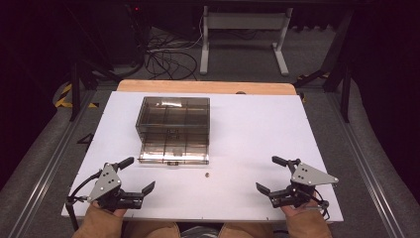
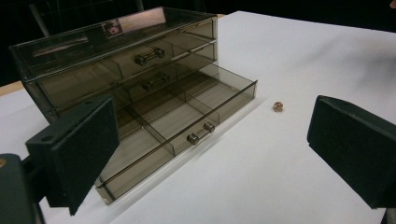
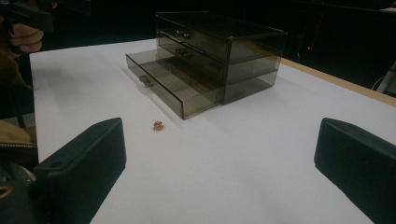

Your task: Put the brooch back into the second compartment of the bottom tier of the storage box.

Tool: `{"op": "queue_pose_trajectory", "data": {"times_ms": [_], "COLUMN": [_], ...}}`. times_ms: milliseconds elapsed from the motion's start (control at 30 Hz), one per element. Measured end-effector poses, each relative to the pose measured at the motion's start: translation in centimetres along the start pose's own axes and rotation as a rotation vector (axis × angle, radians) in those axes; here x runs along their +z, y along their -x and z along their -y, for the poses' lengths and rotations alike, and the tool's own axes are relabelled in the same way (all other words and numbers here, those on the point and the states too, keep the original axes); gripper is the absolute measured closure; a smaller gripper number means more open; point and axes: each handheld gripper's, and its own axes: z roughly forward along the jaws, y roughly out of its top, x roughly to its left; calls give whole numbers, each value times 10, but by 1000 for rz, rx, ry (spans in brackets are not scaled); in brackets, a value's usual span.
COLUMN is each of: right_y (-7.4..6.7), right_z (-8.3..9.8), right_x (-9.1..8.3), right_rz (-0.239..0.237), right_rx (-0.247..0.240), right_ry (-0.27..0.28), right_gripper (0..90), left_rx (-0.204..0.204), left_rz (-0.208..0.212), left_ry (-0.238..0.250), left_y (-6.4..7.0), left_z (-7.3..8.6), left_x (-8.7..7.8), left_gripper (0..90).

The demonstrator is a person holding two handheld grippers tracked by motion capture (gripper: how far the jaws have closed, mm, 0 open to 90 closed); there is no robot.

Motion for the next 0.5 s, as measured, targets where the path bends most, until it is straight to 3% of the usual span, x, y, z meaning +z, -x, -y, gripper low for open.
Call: {"op": "queue_pose_trajectory", "data": {"times_ms": [267, 367, 500], "right_y": [1, 2, 1], "right_z": [2, 2, 2], "right_x": [-1, -1, -1], "right_rz": [4, 2, 1], "right_rx": [9, 13, 15], "right_ry": [6, 5, 8], "right_gripper": [32, 35, 36], "left_rx": [7, -25, -35], "left_rz": [15, 38, 41], "left_ry": [0, 2, 1], "left_y": [1, 1, 2], "left_z": [-3, -4, -5], "left_x": [1, 1, 1], "left_gripper": [35, 38, 36]}}
